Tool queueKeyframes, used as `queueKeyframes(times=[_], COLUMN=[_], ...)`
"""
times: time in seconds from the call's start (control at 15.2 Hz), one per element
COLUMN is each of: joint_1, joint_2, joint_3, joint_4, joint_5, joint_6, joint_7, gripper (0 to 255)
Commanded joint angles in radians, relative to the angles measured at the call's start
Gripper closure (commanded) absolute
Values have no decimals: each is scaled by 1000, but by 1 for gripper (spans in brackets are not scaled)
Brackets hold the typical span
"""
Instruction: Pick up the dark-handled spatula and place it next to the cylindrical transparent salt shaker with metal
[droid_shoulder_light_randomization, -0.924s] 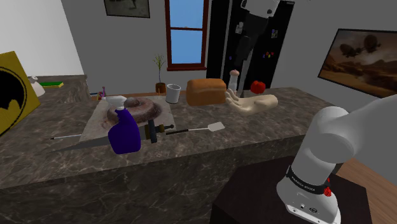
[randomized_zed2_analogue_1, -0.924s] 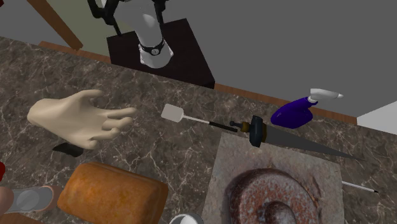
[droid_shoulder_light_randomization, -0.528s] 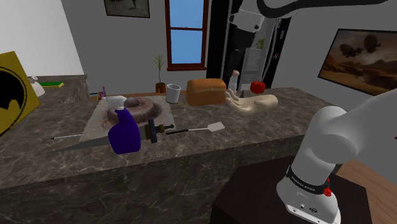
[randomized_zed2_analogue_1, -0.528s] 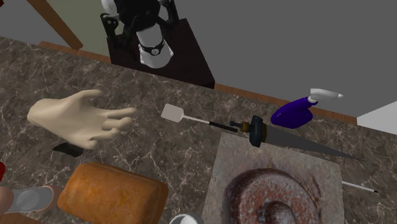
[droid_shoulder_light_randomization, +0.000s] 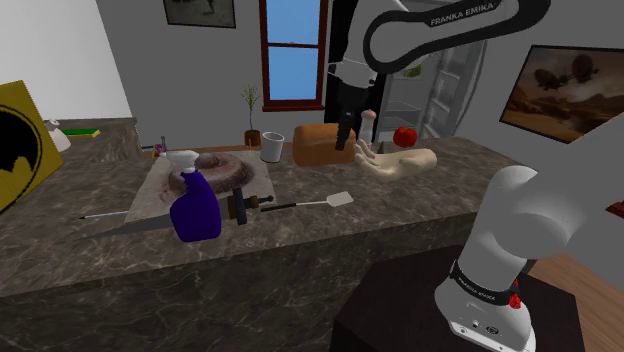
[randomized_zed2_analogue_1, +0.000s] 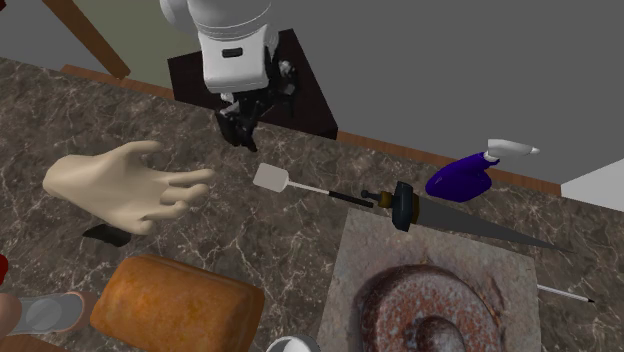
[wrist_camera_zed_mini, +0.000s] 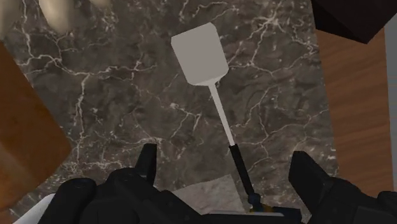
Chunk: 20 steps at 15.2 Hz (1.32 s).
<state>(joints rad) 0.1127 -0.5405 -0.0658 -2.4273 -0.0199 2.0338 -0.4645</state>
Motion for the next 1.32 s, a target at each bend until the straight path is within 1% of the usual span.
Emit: queueKeyframes(times=[0.0, 0.4, 0.73, 0.79, 1.25], joint_1=[22, 83, 127, 127, 131], joint_2=[67, 256, 423, 424, 501], joint_3=[-11, -28, -27, -27, -25], joint_4=[-8, -9, 11, 11, -19], joint_5=[6, 36, 71, 71, 89], joint_6=[62, 206, 311, 312, 419], joint_7=[-57, -221, -361, -362, -374], gripper=[0, 0, 0, 0, 0])
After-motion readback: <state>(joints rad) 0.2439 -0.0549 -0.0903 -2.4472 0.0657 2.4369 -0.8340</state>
